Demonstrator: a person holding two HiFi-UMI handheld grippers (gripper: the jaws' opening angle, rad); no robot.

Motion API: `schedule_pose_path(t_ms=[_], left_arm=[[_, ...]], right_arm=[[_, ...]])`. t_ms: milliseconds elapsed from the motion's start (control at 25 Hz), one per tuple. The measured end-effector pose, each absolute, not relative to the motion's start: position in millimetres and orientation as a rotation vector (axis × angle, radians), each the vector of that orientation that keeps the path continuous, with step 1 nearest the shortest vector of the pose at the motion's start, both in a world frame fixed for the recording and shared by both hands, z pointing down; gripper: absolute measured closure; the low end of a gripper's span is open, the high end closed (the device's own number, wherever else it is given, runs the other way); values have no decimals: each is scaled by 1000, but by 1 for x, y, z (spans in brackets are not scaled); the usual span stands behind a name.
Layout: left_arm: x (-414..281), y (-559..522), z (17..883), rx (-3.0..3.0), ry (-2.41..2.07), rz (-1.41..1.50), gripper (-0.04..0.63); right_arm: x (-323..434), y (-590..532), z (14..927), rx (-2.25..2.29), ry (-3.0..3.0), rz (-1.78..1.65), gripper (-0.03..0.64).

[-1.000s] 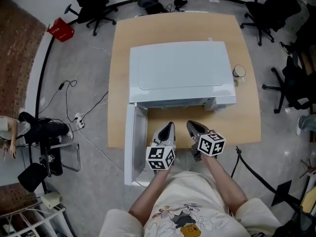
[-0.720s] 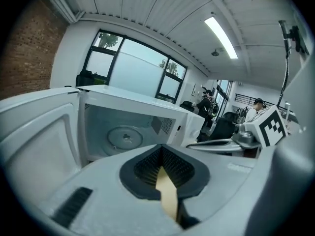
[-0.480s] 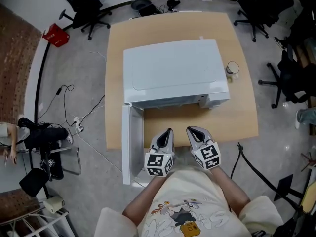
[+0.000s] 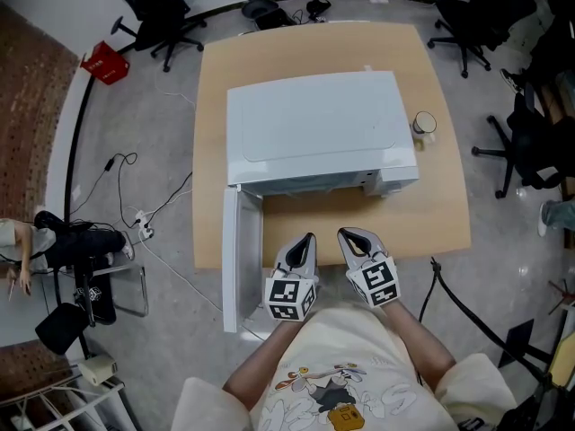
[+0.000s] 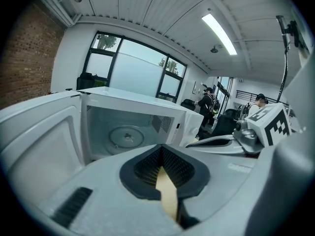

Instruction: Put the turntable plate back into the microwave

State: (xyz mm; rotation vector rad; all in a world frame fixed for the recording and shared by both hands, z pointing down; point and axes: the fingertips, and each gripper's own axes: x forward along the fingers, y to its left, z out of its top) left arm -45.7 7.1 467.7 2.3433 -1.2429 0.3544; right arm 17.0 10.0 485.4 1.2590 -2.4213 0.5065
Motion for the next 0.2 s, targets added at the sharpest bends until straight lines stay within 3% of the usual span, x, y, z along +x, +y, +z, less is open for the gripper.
schedule_pose_path(t_ms=[200], left_arm=[[-46,7,469,2341,-1243,353,597]], right_arm=[[17,10,485,1260,-2423,503,611]])
